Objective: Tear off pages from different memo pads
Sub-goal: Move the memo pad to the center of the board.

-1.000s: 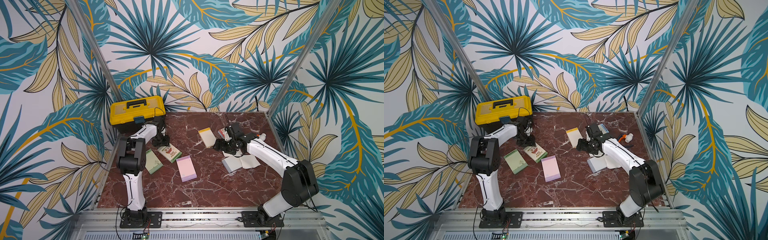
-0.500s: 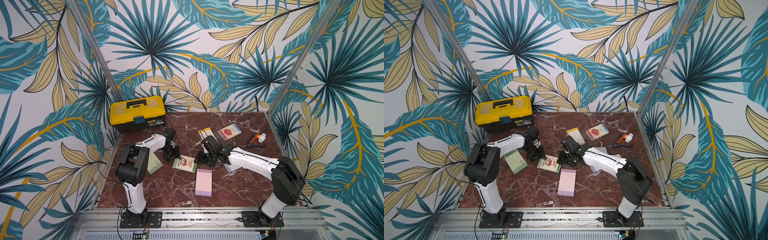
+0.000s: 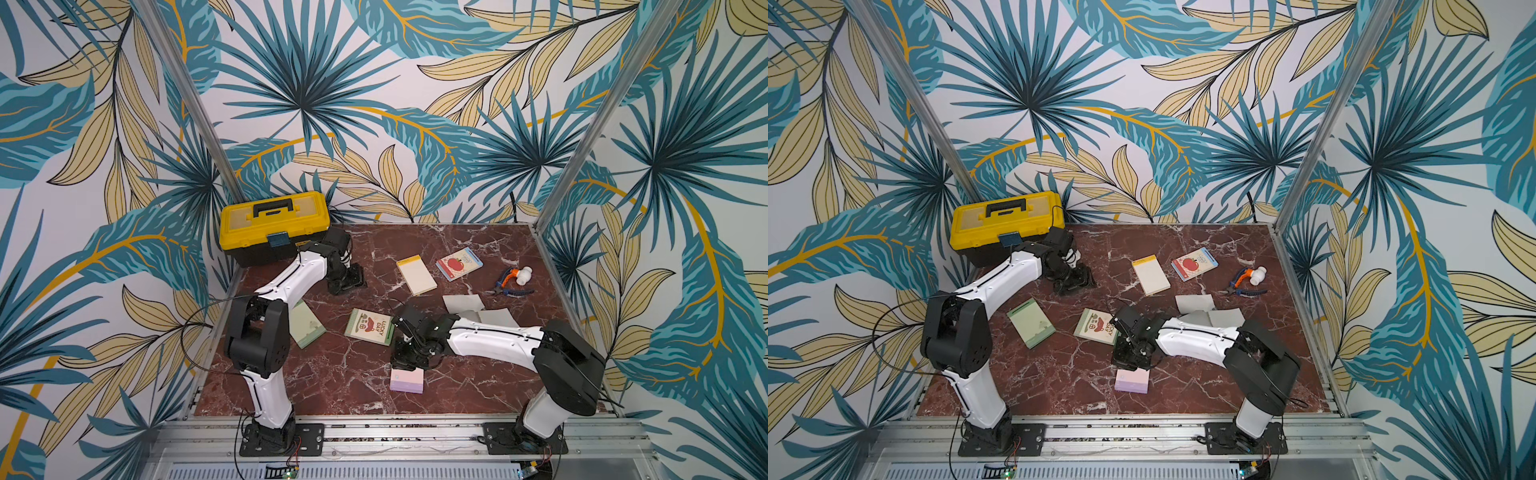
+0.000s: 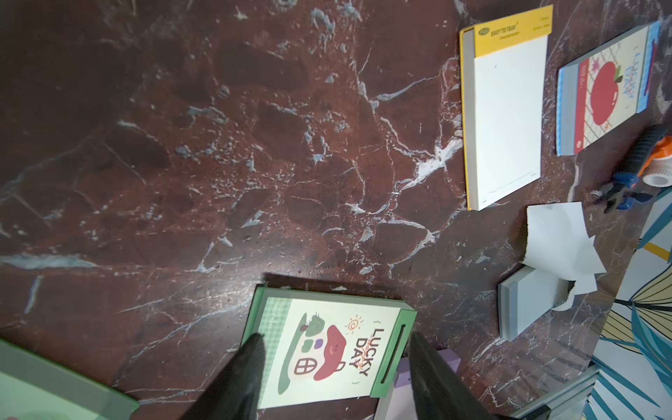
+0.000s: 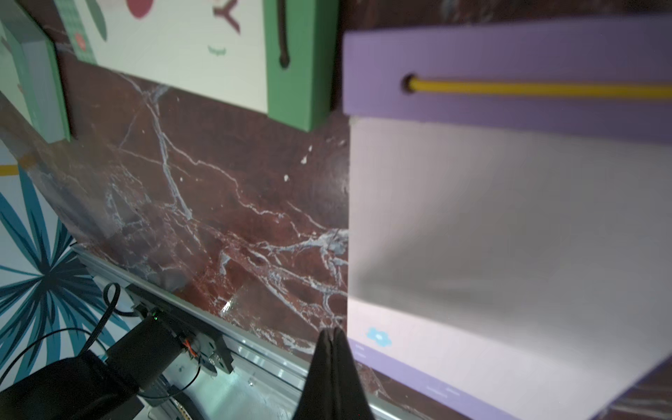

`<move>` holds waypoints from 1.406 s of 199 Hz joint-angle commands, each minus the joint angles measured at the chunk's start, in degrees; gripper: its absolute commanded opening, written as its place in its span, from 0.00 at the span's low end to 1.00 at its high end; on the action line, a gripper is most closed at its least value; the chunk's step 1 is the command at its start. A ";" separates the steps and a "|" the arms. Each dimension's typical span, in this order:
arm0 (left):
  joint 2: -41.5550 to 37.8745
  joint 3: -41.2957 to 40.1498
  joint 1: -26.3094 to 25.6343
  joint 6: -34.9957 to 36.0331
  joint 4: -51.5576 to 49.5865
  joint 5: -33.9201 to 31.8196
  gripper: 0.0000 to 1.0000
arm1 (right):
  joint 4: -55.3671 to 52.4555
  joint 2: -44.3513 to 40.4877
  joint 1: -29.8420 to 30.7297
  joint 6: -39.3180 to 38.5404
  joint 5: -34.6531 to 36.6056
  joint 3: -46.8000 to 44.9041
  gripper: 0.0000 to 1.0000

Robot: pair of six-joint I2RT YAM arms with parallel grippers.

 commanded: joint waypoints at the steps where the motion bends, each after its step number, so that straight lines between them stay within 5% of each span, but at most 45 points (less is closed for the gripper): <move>1: 2.28 1.94 0.27 3.95 -0.65 0.93 0.64 | -2.79 -1.48 2.92 -0.65 -4.04 -1.51 0.00; 58: 3.65 2.57 -0.27 9.79 2.05 1.70 0.65 | -11.54 -0.23 4.74 -6.10 -5.22 -2.45 0.00; 112: 9.78 5.94 -2.17 15.38 3.82 1.34 0.68 | -5.14 2.67 1.96 -2.76 -1.63 -5.47 0.00; 160: 15.98 9.45 -3.37 17.95 0.90 -0.20 0.67 | 0.19 1.01 -7.45 0.15 4.14 -7.10 0.00; 204: 17.23 7.98 -3.86 19.51 -3.16 -1.89 0.62 | 2.01 6.67 -20.15 -4.12 8.25 4.97 0.00; 221: 17.12 6.73 -3.84 20.07 -5.28 -0.94 0.60 | 1.29 9.97 -20.81 -8.43 7.78 12.47 0.09; 238: 15.76 3.98 -3.85 20.01 -6.18 -0.37 0.58 | -1.65 10.42 -19.11 -11.15 7.44 17.14 0.29; 255: 14.17 0.86 -3.83 19.64 -6.29 1.59 0.57 | -3.21 7.75 -15.98 -10.46 9.62 16.26 0.49; 280: 12.50 -2.32 -3.85 18.90 -7.55 3.90 0.54 | -1.77 4.80 -10.81 -7.02 8.15 12.08 0.60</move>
